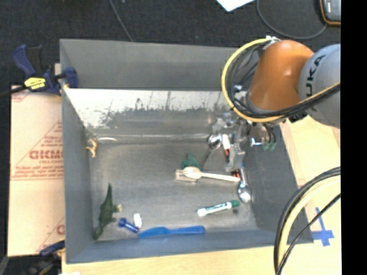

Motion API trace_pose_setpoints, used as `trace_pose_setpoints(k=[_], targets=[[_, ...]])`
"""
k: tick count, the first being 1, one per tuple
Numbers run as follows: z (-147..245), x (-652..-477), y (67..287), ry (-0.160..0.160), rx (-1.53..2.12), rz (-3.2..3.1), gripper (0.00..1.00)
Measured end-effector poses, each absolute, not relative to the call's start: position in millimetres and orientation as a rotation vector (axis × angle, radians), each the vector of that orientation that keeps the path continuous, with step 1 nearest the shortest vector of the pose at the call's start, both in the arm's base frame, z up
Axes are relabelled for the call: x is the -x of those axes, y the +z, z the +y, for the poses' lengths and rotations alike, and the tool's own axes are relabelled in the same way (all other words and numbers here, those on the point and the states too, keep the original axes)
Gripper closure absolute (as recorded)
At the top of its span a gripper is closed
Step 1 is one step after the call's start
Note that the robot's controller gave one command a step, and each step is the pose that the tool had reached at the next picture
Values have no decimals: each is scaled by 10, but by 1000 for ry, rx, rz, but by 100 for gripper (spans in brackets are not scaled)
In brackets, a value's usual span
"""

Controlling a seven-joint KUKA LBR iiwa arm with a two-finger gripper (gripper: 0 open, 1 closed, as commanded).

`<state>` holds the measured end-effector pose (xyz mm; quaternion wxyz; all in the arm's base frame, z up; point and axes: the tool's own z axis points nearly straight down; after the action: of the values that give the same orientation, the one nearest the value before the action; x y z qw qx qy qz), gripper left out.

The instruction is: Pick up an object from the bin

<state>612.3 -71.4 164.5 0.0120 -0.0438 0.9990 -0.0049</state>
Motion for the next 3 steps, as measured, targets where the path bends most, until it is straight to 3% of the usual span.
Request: trace_pose_setpoints(k=[1, 2, 3], targets=[[-313, -5830, 1005, -3, 77, 3134, 0], [-385, -5949, 710, -15, 8, 3108, 0], [-195, -5946, 724, -8, 65, 3114, 100]])
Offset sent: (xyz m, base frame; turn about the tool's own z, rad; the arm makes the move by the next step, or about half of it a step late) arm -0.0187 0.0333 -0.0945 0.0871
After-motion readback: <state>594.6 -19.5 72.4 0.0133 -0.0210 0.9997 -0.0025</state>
